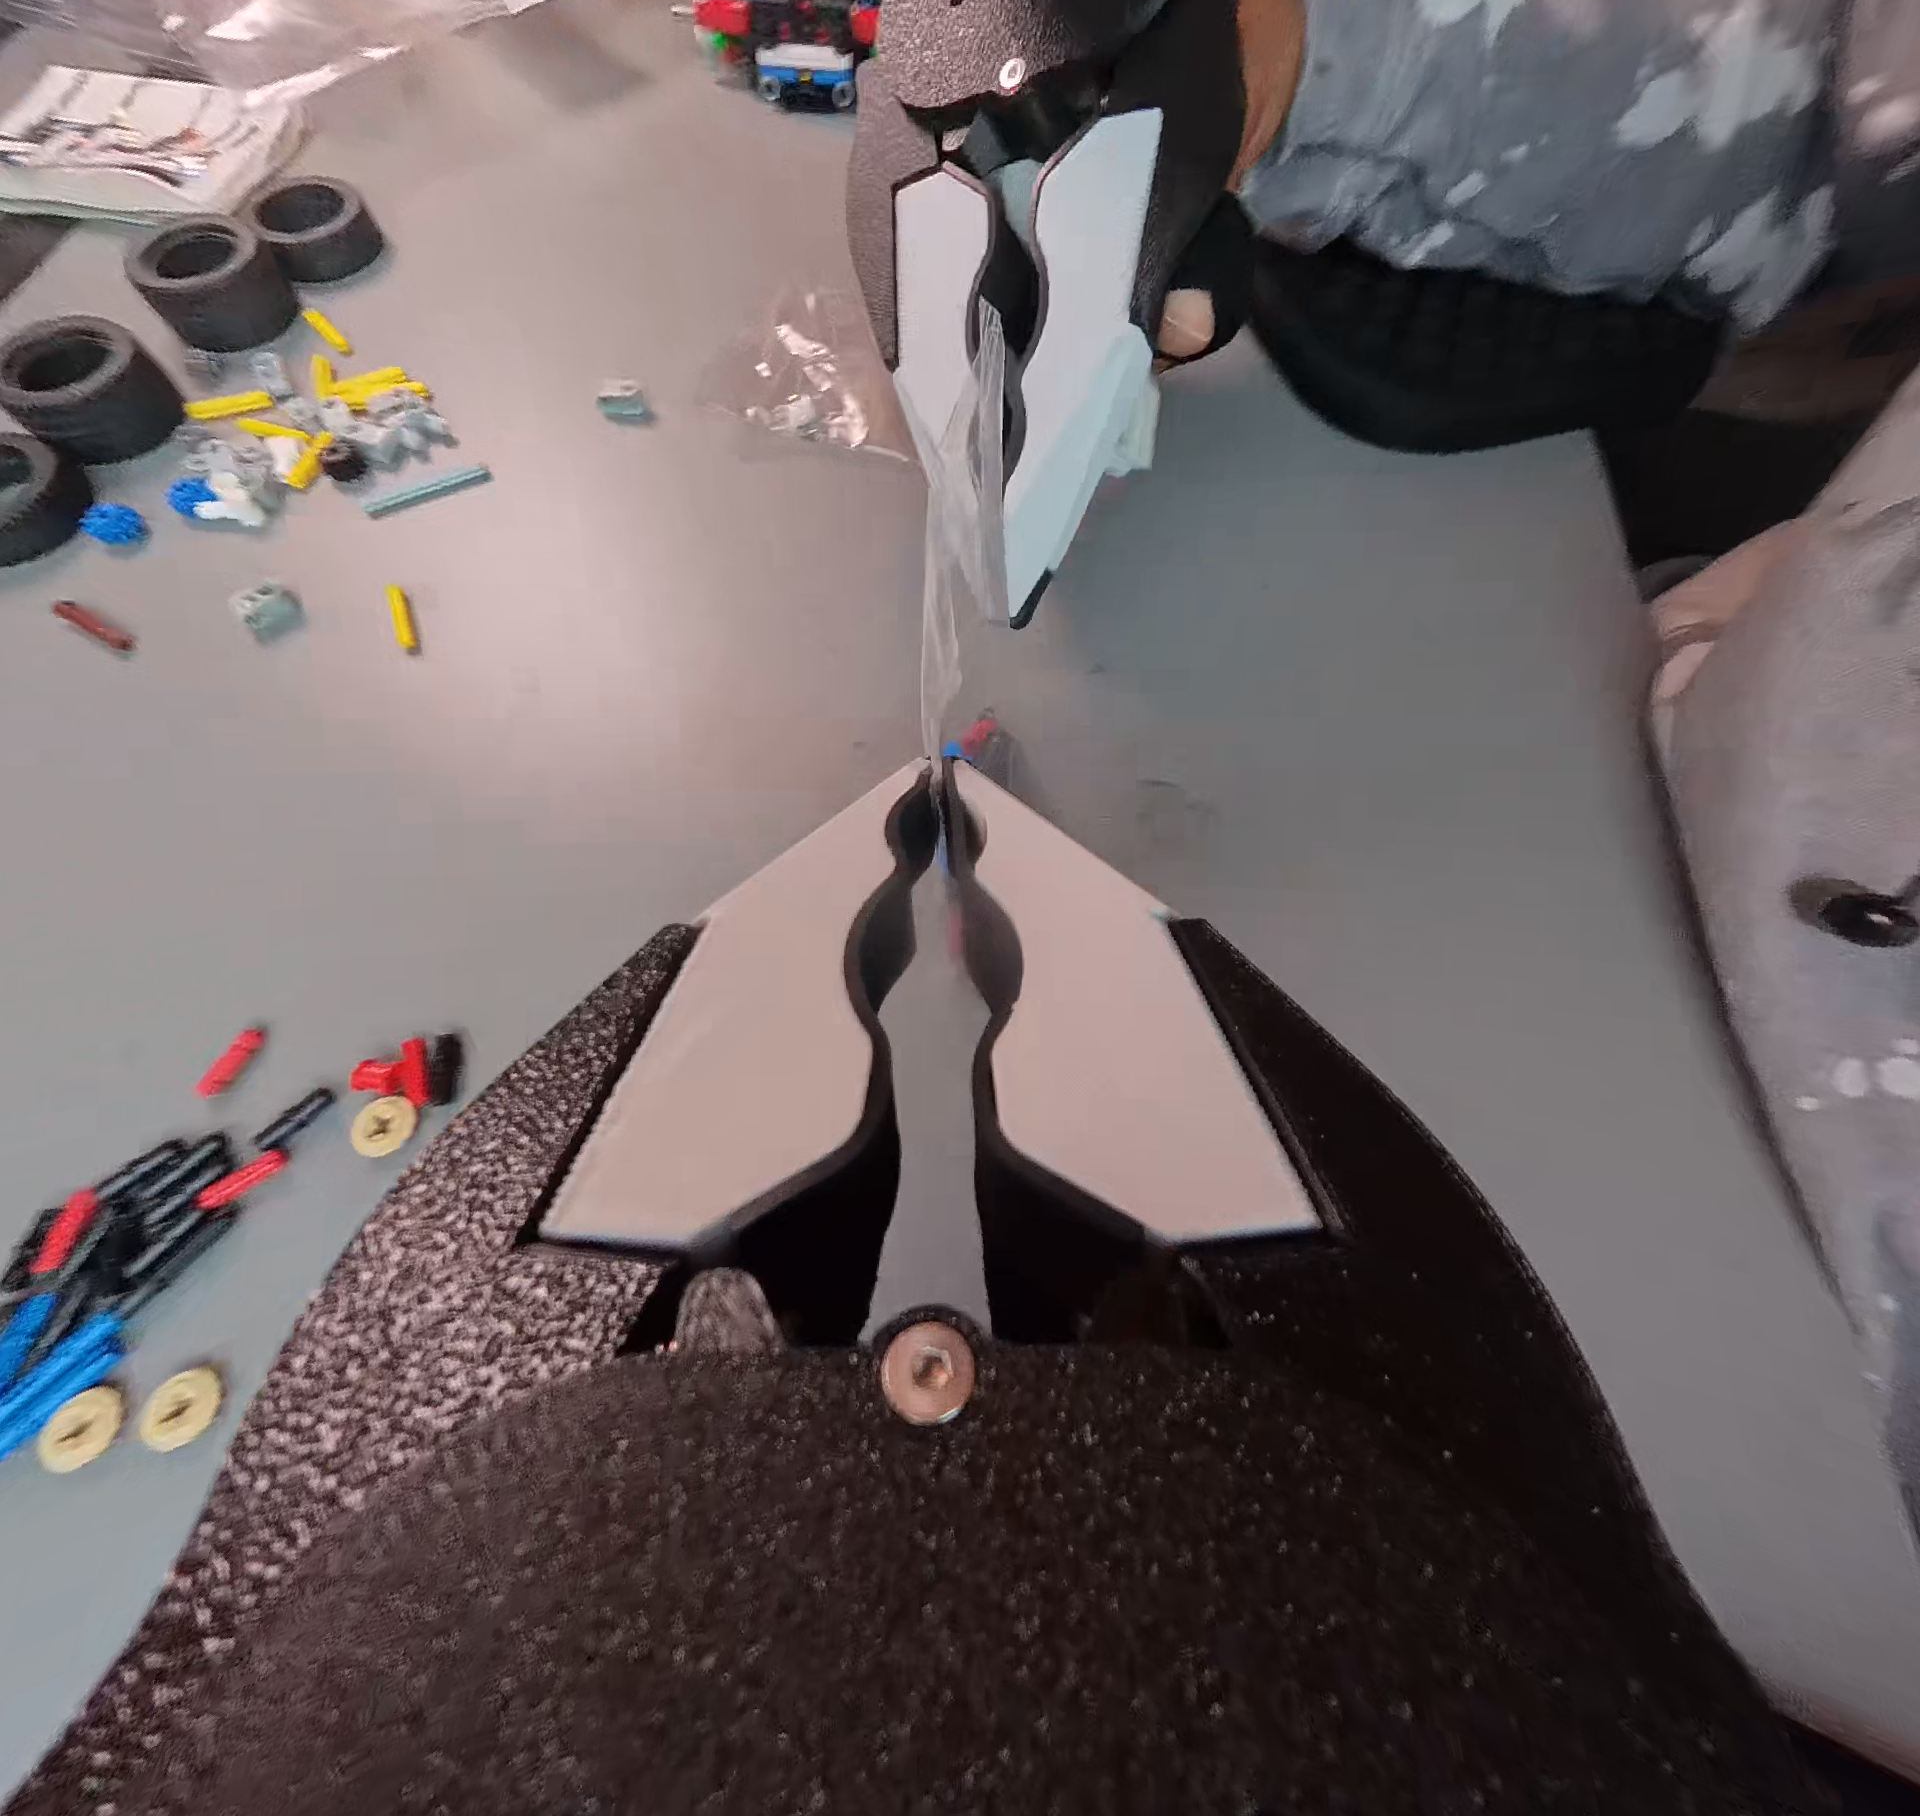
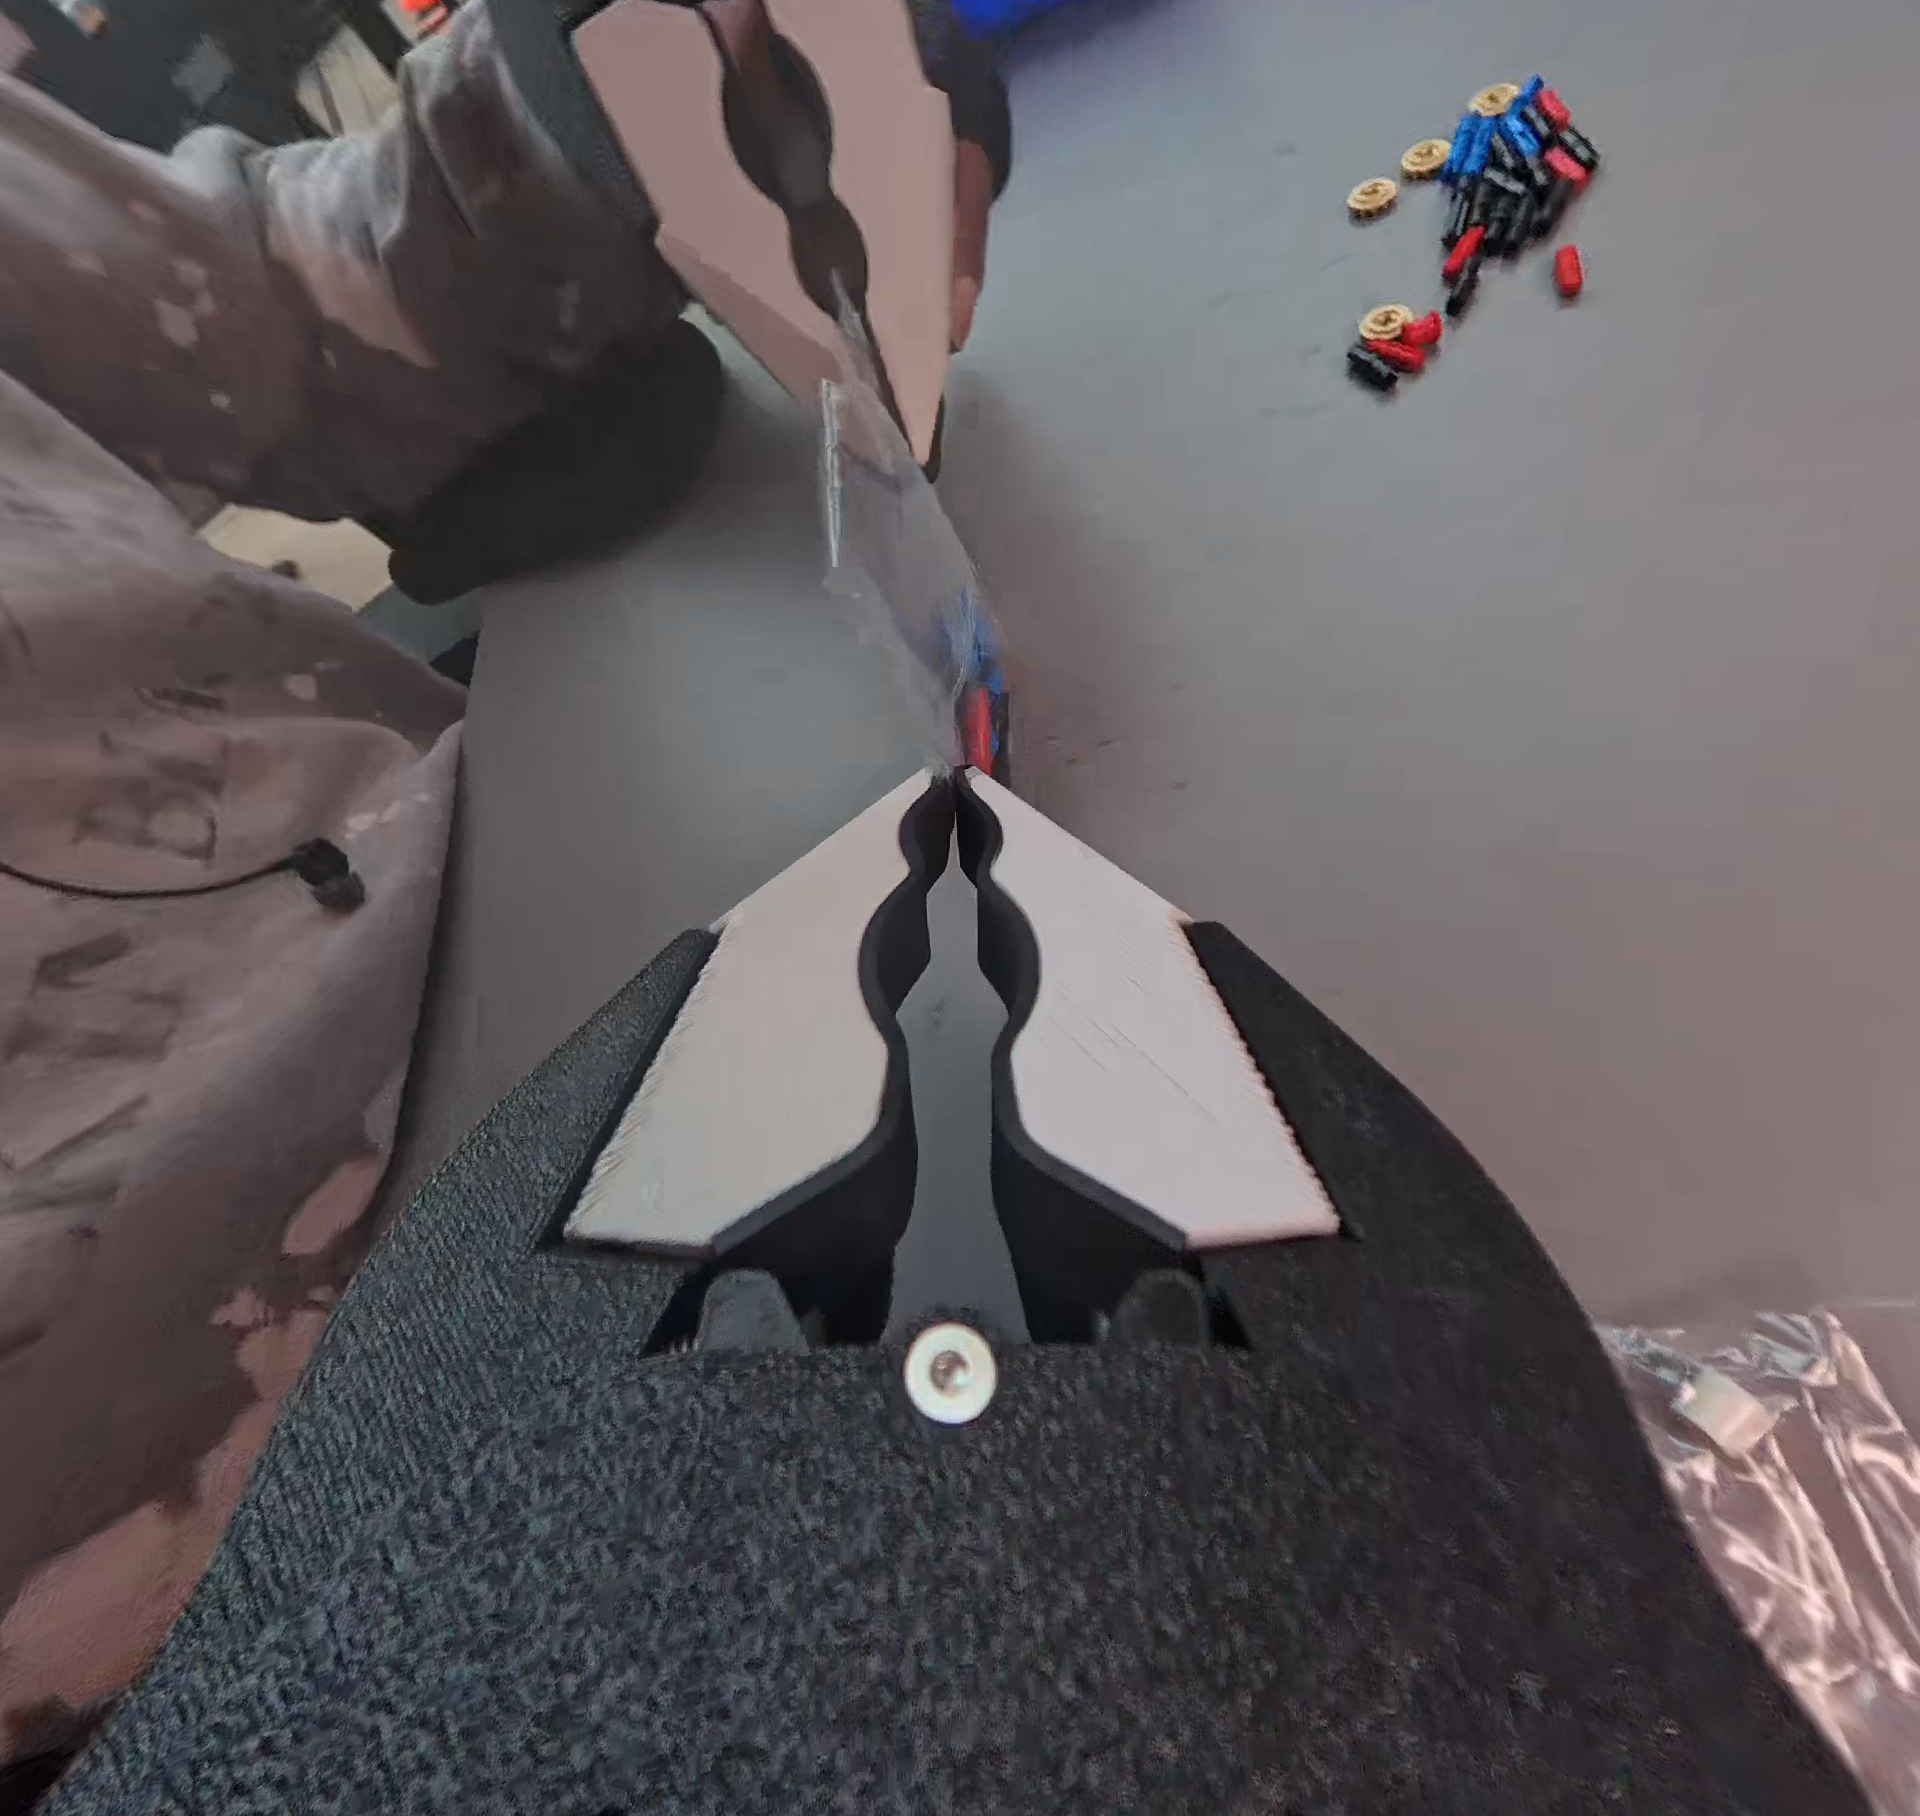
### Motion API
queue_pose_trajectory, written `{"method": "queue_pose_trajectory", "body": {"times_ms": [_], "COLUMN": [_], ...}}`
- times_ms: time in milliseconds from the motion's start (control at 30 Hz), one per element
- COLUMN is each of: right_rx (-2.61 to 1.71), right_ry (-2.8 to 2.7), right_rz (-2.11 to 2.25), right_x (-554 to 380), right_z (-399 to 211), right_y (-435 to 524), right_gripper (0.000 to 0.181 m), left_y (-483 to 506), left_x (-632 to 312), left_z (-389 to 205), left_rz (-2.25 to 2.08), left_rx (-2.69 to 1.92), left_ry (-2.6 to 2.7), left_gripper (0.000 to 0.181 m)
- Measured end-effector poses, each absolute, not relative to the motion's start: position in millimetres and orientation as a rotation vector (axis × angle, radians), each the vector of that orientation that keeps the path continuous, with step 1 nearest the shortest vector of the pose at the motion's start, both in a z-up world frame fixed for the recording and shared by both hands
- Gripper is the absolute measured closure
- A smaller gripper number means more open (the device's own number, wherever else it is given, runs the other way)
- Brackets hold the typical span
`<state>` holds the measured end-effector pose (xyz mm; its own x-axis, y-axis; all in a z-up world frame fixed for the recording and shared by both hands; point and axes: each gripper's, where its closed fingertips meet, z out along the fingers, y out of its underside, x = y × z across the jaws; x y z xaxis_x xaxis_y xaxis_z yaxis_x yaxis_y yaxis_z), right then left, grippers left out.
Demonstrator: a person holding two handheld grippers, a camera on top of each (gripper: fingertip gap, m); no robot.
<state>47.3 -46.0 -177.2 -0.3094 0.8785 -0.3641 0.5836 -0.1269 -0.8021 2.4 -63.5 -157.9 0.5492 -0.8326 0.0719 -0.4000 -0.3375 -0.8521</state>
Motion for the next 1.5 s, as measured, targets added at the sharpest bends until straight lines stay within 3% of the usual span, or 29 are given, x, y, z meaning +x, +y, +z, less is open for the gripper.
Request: {"method": "queue_pose_trajectory", "body": {"times_ms": [33,100,200,267,333,467,633,733,933,1500], "right_rx": [-1.532,-1.38,-1.313,-1.293,-1.283,-1.276,-1.281,-1.297,-1.311,-1.329], "right_ry": [-1.887,-1.9,-1.852,-1.791,-1.75,-1.738,-1.733,-1.735,-1.737,-1.722], "right_rz": [1.391,1.344,1.357,1.384,1.419,1.424,1.408,1.399,1.401,1.407], "right_x": [49,50,45,42,41,41,41,41,40,41], "right_z": [-173,-166,-157,-149,-142,-141,-140,-141,-142,-144], "right_y": [-49,-51,-51,-47,-44,-42,-41,-40,-41,-37], "right_gripper": [0.179,0.167,0.163,0.166,0.18,0.181,0.181,0.181,0.181,0.181], "left_y": [-66,-68,-67,-68,-68,-67,-61,-33,6,28], "left_x": [2,-1,-1,-1,-1,-3,-28,-86,-197,-207], "left_z": [-157,-159,-159,-159,-159,-157,-139,-137,-196,-222], "left_rz": [-0.737,-0.805,-0.817,-0.819,-0.81,-0.809,-0.791,-0.61,-0.199,-0.172], "left_rx": [-1.925,-1.913,-1.908,-1.902,-1.903,-1.902,-1.882,-1.94,-2.208,-2.3], "left_ry": [0.987,0.971,0.979,0.99,0.99,0.975,0.875,0.668,0.367,0.54], "left_gripper": [0.181,0.181,0.181,0.181,0.181,0.18,0.151,0.151,0.152,0.168]}}
